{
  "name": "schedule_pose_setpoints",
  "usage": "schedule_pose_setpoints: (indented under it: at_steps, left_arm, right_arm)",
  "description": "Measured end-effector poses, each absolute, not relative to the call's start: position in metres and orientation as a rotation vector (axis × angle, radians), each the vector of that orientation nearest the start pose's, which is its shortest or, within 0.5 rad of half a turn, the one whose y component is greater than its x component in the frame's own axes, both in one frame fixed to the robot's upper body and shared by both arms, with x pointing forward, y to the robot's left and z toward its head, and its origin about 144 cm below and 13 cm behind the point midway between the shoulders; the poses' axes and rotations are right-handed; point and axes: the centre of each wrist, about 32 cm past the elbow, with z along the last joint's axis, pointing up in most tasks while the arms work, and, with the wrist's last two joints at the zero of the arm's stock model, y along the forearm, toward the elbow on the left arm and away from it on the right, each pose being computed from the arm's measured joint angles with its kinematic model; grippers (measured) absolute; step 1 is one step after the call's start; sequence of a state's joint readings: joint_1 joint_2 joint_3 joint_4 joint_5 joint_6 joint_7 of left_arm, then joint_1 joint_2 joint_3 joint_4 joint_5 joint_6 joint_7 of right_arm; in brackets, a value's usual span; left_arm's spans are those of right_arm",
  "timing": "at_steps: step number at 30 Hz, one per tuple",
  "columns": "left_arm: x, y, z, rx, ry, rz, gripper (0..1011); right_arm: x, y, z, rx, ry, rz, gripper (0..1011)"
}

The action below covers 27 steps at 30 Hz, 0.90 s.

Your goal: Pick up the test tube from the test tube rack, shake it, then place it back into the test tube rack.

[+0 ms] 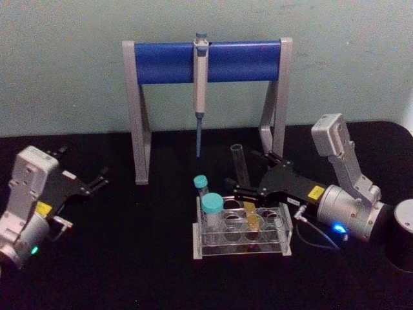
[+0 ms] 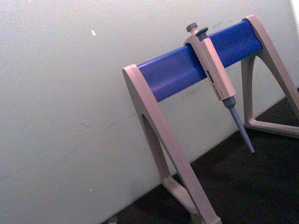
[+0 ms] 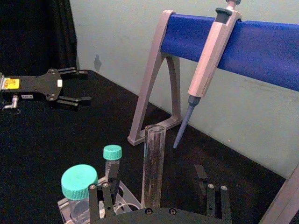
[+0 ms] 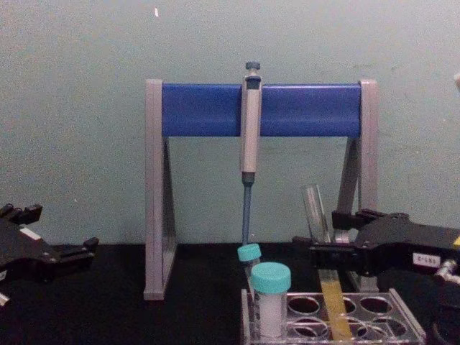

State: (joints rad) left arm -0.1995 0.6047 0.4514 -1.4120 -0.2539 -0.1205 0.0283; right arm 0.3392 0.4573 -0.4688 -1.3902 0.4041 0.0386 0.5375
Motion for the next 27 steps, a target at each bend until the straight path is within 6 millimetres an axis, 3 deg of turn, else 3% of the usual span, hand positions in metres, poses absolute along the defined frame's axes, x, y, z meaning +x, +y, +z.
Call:
schedule_pose_setpoints:
  at_steps: [10, 16, 20, 27]
  left_arm:
    - [0.4886, 0.3097, 1.1398, 0.305, -0.285, 1.248, 1001]
    - [0.4886, 0.3097, 1.1398, 0.304, -0.285, 1.248, 1001]
    - [0.4886, 0.3097, 1.1398, 0.304, -0.285, 1.248, 1001]
    - [0.4886, 0.3097, 1.1398, 0.304, -0.285, 1.248, 1001]
  right_arm:
    - [0.5292, -0.2544, 1.1748, -0.168, -0.027, -0.707, 961]
    - [0.5291, -0.2545, 1.1748, -0.167, -0.027, -0.707, 819]
    - [0.5291, -0.2545, 1.1748, -0.167, -0.026, -0.707, 647]
    - [0.5290, -0.2545, 1.1747, -0.166, -0.026, -0.707, 468]
